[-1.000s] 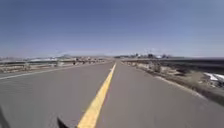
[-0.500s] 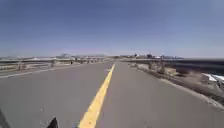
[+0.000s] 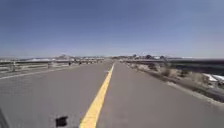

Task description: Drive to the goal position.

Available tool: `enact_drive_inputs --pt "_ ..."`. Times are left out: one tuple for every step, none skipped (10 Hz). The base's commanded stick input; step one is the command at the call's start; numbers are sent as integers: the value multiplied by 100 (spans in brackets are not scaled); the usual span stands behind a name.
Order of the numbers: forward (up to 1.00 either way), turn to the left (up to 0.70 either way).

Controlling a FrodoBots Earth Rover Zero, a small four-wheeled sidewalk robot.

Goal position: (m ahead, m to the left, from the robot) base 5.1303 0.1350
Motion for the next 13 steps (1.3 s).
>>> enact_drive_inputs --pt "85 0" --pt "85 0" --pt "85 0" --pt "85 0" --pt "85 0" --pt "85 0" --pt "85 0" --pt "85 0" --pt "85 0" --pt "85 0" --pt "85 0" --pt "85 0" --pt "85 0"
